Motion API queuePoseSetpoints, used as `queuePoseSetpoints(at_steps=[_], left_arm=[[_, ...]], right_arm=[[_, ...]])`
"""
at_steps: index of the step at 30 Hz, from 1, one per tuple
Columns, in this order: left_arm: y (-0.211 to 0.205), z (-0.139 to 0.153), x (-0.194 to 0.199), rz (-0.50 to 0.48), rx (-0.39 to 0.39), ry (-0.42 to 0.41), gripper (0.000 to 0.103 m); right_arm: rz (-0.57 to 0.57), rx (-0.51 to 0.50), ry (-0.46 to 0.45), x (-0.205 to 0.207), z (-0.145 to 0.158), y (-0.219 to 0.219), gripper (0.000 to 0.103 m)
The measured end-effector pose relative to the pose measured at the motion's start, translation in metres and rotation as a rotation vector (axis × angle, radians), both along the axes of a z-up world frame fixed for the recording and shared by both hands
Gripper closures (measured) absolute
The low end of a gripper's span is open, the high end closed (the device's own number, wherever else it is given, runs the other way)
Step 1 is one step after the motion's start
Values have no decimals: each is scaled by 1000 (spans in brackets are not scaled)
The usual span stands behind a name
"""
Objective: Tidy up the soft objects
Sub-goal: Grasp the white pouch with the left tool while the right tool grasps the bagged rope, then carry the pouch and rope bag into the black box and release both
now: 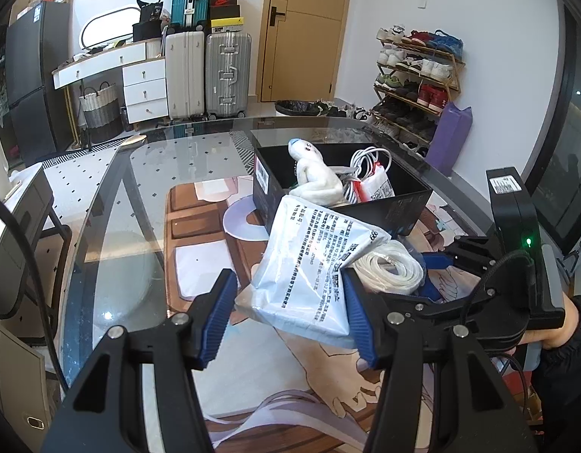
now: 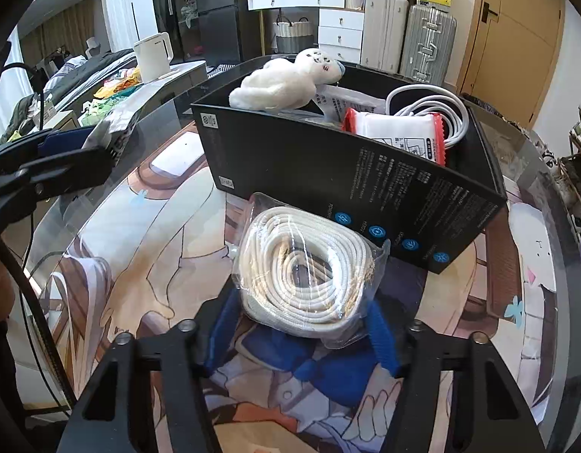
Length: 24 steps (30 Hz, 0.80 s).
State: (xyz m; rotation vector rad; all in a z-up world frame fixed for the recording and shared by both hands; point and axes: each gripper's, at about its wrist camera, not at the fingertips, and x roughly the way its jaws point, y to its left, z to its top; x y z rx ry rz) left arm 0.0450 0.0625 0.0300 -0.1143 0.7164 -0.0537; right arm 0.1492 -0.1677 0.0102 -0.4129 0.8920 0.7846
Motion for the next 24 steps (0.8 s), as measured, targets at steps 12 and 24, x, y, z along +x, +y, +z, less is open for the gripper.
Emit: queuePoseSetpoints(at_steps=[12, 24], left_arm=[[-7, 7, -3, 2, 2, -37, 47], [-12, 11, 5, 28, -9, -55, 47]], right_arm=[[1, 82, -24, -16, 14, -37, 49], [-19, 177, -102, -21, 61, -63, 49]])
